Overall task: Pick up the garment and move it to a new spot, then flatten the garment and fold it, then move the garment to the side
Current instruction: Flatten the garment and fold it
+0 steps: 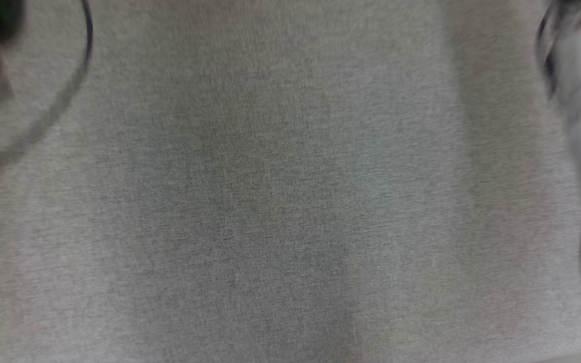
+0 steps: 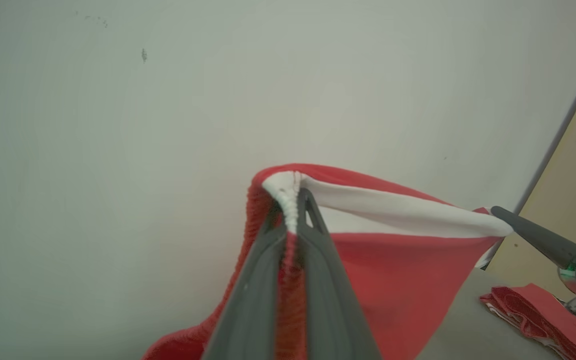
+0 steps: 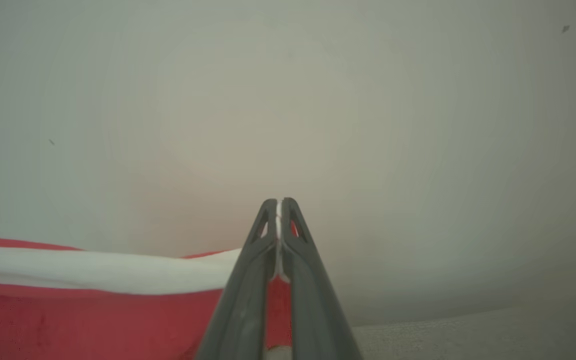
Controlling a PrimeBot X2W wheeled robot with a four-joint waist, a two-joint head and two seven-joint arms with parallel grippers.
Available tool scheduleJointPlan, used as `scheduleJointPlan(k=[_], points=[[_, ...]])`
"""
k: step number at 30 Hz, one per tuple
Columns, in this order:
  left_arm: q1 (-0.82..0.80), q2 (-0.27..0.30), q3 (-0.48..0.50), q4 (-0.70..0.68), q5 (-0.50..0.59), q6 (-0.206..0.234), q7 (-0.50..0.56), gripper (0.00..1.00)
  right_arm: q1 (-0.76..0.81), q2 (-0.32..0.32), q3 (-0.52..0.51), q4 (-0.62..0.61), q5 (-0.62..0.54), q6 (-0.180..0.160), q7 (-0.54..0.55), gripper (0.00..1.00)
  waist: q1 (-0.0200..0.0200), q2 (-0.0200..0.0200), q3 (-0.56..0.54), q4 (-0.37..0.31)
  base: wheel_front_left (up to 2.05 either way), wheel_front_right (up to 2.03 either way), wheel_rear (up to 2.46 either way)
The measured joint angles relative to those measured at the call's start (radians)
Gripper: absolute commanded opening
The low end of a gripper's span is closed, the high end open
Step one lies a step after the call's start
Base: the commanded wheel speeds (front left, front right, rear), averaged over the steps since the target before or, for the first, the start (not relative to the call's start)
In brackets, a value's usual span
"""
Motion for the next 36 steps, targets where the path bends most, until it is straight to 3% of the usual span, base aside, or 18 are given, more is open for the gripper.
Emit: scheduleJointPlan(k=[6,14,26,36], points=[[0.289,0.027,0.082,-0.151,0.035,0.04,-0.007,0.0,0.291,-0.056,0.03,-0.162,0.059,0.0,-0.021,0.0,-0.0001,0.0,-0.081,-0.002,0.0,0.0,0.0],[0.672,0.003,0.157,-0.346,0.135,0.089,-0.008,0.0,0.648,-0.08,-0.006,-0.358,0.078,0.0,-0.023,0.0,-0.0002,-0.0002,-0.185,0.005,0.0,0.0,0.0],[1.149,-0.083,0.261,-0.459,0.279,0.069,-0.008,0.0,1.161,-0.049,-0.16,-0.576,0.039,0.0,0.053,0.0,-0.0001,-0.0002,-0.318,0.004,0.0,0.0,0.0],[1.426,-0.151,0.374,-0.478,0.411,0.036,-0.008,0.0,1.511,0.058,-0.295,-0.756,0.015,0.0,0.135,0.0,0.0,-0.0001,-0.41,0.007,0.0,0.0,0.0]])
